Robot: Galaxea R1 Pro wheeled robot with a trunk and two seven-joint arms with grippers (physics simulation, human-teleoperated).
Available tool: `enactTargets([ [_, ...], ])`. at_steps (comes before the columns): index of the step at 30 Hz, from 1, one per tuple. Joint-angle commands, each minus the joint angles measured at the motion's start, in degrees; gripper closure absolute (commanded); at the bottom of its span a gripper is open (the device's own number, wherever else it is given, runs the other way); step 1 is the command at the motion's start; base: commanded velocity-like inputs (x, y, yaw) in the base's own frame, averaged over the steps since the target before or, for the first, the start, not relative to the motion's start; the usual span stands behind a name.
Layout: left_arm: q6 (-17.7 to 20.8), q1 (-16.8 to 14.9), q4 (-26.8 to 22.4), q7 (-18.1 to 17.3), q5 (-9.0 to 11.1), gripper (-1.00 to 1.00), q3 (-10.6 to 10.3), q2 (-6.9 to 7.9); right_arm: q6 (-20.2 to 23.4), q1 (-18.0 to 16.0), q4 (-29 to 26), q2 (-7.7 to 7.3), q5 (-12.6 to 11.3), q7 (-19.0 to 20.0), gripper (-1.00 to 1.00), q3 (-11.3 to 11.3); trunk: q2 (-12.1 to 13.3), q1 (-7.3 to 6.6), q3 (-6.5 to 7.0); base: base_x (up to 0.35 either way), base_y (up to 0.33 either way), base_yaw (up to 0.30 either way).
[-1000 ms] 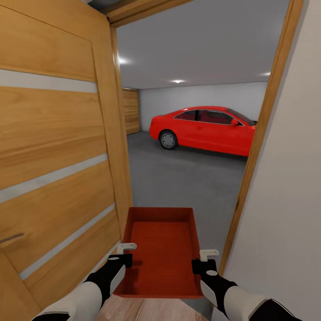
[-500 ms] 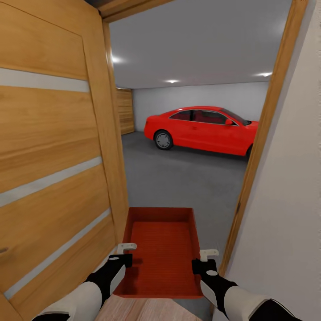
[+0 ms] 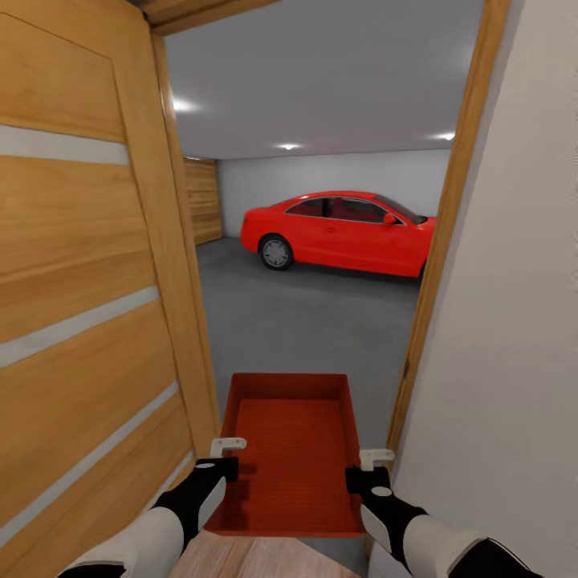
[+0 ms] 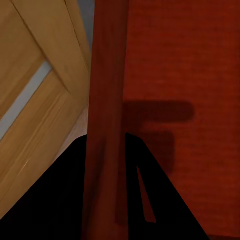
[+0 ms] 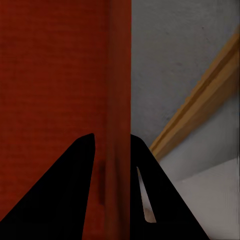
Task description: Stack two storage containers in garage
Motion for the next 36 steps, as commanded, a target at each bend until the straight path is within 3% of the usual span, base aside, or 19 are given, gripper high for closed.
enactTargets([
  [1,0.42,-0.02,-0.27,0.37,-1.06,1.00,0.72,0.30,-0.25,0.00,0.14,-0.39,-1.01,-0.39,1.00,0.07,-0.05,0.02,-0.02,0.000,0.000,-0.076],
  [11,0.42,-0.02,-0.26,0.31,-1.06,1.00,0.73,0.30,-0.25,0.00,0.14,-0.39,-0.97,-0.39,1.00,0.07,-0.05,0.02,-0.02,0.044,0.031,-0.013],
  [28,0.42,-0.02,-0.26,0.15,-1.06,1.00,0.75,0.30,-0.25,0.00,0.14,-0.44,-1.04,-0.39,1.00,0.06,-0.05,0.02,-0.02,0.155,0.161,-0.002],
  [36,0.42,-0.02,-0.26,0.15,-1.06,1.00,0.72,0.30,-0.25,0.00,0.14,-0.39,-1.03,-0.39,1.00,0.06,-0.05,0.02,-0.02,0.144,0.119,-0.199],
])
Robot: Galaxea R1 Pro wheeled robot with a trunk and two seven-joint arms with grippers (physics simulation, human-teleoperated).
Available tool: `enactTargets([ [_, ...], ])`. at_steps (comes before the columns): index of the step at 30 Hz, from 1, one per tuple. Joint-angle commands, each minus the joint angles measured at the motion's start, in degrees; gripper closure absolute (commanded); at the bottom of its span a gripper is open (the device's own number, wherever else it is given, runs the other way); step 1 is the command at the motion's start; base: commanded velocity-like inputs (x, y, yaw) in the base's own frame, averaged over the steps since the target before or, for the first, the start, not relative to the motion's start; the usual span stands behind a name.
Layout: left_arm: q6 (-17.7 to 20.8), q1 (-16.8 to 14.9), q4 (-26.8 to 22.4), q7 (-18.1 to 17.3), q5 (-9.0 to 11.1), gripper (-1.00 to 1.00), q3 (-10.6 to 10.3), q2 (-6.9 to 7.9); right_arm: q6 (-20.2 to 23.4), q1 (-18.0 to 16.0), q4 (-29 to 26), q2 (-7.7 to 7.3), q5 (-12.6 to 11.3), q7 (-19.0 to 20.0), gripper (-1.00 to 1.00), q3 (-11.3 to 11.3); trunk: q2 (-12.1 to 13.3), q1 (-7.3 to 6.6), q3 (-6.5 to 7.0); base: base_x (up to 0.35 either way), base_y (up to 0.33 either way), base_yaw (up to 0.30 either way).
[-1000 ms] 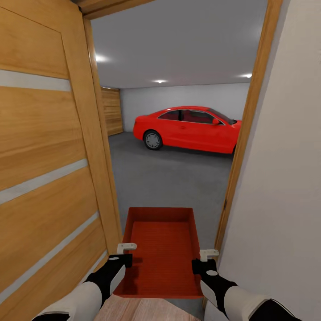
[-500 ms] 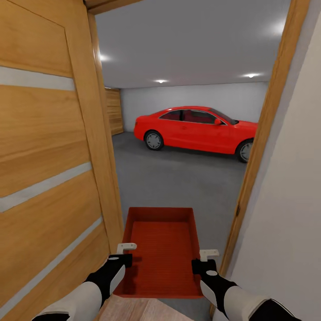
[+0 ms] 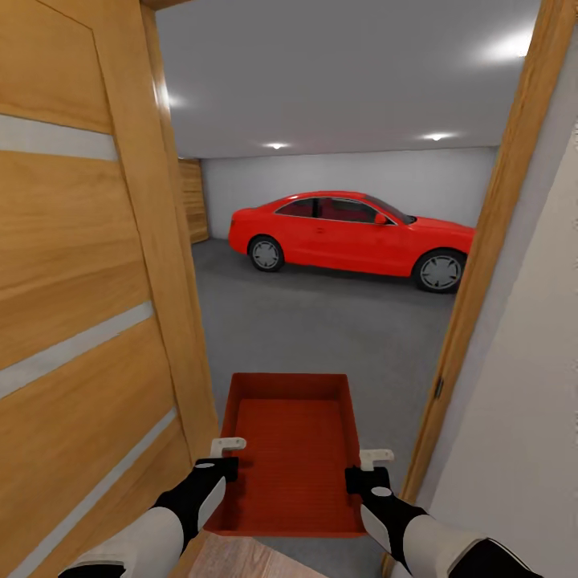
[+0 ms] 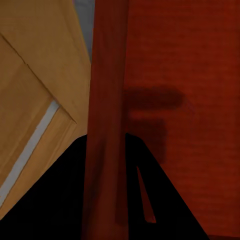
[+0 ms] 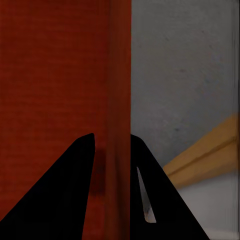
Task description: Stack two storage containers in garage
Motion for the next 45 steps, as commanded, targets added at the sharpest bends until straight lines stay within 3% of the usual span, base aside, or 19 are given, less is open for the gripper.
enactTargets([
  [1,0.41,-0.01,-0.25,0.35,-0.84,1.00,0.61,0.25,-0.17,-0.01,0.09,-0.45,-0.70,-0.38,1.00,-0.12,-0.04,0.03,-0.02,0.128,0.105,-0.235],
  [28,0.41,-0.01,-0.25,0.37,-0.83,1.00,0.58,0.25,-0.17,-0.01,0.09,-0.45,-0.70,-0.38,1.00,-0.13,-0.04,0.03,-0.02,0.122,0.101,-0.231],
  [45,0.41,-0.01,-0.25,0.30,-0.83,1.00,0.61,0.25,-0.17,-0.01,0.09,-0.45,-0.70,-0.38,1.00,-0.13,-0.04,0.03,-0.02,0.136,0.129,-0.018],
])
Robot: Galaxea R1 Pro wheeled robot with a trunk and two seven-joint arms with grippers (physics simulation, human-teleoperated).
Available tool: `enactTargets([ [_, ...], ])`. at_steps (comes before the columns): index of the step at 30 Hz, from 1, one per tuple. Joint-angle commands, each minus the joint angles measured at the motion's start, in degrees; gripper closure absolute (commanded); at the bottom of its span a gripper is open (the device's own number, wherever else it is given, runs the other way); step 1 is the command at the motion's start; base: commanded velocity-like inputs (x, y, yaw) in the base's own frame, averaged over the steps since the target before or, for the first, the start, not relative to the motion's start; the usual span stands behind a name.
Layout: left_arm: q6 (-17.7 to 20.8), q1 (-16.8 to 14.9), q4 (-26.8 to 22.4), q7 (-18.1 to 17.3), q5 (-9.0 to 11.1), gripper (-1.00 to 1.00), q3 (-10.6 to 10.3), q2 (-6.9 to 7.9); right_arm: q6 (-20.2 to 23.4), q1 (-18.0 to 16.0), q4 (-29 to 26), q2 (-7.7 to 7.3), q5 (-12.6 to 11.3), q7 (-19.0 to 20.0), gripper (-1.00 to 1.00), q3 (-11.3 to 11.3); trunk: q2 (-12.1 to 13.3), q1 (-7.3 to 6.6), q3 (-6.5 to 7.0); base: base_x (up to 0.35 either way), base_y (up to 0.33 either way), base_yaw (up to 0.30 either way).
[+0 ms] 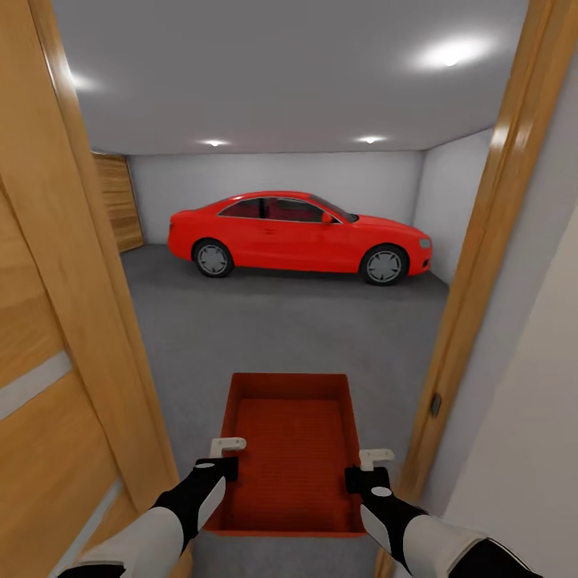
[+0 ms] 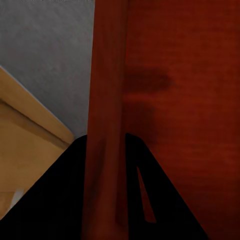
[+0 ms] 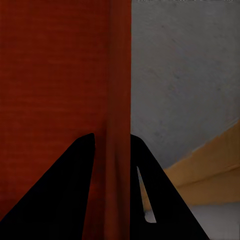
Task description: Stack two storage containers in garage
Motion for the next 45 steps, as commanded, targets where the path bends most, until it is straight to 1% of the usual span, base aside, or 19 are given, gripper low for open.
enactTargets([
  [1,0.39,-0.02,-0.22,0.32,-0.81,1.00,0.56,0.23,-0.18,0.00,0.08,-0.47,-0.70,-0.38,1.00,-0.14,-0.04,0.04,-0.02,0.155,0.137,0.000],
  [9,0.39,-0.02,-0.22,0.33,-0.81,1.00,0.54,0.23,-0.19,0.00,0.08,-0.49,-0.71,-0.38,1.00,-0.14,-0.04,0.04,-0.02,0.111,0.091,-0.010],
  [22,0.39,-0.02,-0.23,0.35,-0.85,1.00,0.57,0.23,-0.18,0.00,0.08,-0.47,-0.71,-0.38,1.00,-0.14,-0.04,0.04,-0.02,0.038,0.014,-0.153],
  [28,0.39,-0.02,-0.22,0.33,-0.85,1.00,0.56,0.23,-0.18,0.00,0.08,-0.47,-0.71,-0.38,1.00,-0.14,-0.04,0.04,-0.02,0.015,0.007,-0.014],
  [40,0.39,-0.02,-0.22,0.31,-0.86,1.00,0.54,0.23,-0.18,0.00,0.08,-0.47,-0.71,-0.38,1.00,-0.14,-0.04,0.04,-0.02,0.105,0.117,0.000],
  [45,0.39,-0.02,-0.22,0.31,-0.88,1.00,0.59,0.23,-0.18,0.00,0.08,-0.47,-0.71,-0.38,1.00,-0.14,-0.04,0.04,-0.02,0.035,0.023,0.000],
])
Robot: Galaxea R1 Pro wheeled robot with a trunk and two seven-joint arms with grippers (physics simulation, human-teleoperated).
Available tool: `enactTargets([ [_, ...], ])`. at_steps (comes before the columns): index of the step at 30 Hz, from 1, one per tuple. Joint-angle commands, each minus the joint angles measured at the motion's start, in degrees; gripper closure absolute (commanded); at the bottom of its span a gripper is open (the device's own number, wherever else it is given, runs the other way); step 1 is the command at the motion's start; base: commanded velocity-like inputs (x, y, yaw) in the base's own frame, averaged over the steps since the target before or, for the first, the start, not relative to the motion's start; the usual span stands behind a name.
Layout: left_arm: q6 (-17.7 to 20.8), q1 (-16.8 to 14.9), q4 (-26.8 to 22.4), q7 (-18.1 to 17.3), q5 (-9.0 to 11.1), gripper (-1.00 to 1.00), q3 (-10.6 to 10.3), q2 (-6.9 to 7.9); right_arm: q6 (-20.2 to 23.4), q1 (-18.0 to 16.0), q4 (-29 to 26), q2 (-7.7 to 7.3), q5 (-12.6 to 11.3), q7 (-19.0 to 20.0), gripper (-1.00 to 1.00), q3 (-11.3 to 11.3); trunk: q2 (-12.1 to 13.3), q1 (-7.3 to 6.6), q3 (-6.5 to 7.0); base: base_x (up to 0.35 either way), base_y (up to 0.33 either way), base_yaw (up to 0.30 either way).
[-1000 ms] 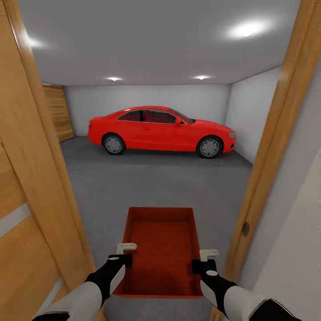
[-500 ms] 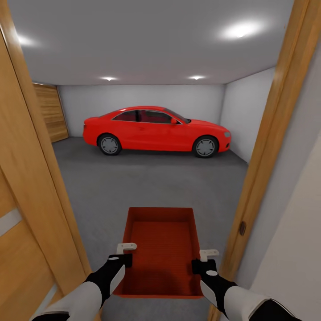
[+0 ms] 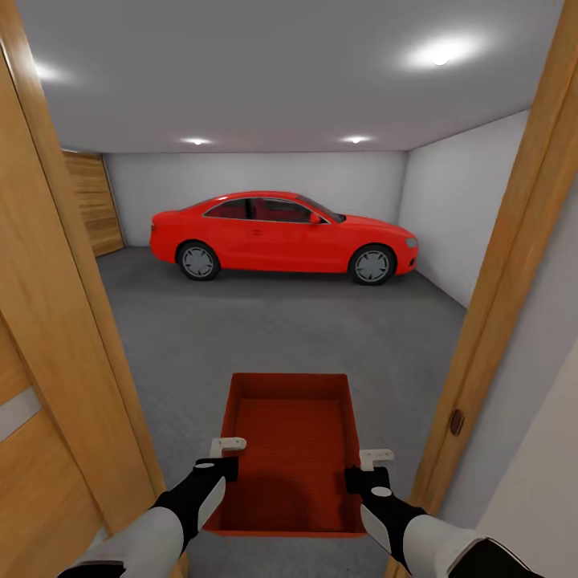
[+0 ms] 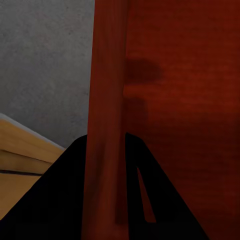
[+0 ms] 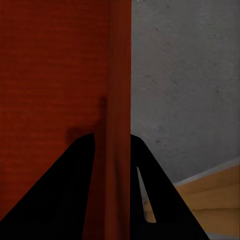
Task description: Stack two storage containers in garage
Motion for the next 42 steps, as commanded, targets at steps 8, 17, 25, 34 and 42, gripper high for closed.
enactTargets([
  [8,0.39,-0.02,-0.25,0.34,-0.83,1.00,0.51,0.23,-0.18,0.01,0.07,-0.47,-0.72,-0.37,1.00,-0.13,-0.05,0.02,-0.02,0.001,0.001,0.000],
  [17,0.39,-0.02,-0.27,0.34,-0.83,1.00,0.51,0.23,-0.19,0.01,0.07,-0.47,-0.72,-0.37,1.00,-0.13,-0.05,0.02,-0.02,0.000,0.000,0.000],
  [25,0.39,-0.02,-0.25,0.34,-0.83,1.00,0.52,0.23,-0.18,0.01,0.07,-0.48,-0.72,-0.37,1.00,-0.13,-0.05,0.02,-0.02,0.000,0.000,-0.082],
  [34,0.39,-0.02,-0.28,0.34,-0.83,1.00,0.51,0.23,-0.18,0.01,0.07,-0.47,-0.72,-0.37,1.00,-0.13,-0.05,0.02,-0.02,0.000,0.000,-0.041],
  [42,0.39,-0.02,-0.29,0.34,-0.83,1.00,0.52,0.23,-0.18,0.01,0.07,-0.51,-0.72,-0.37,1.00,-0.13,-0.05,0.02,-0.02,0.001,0.000,-0.002],
])
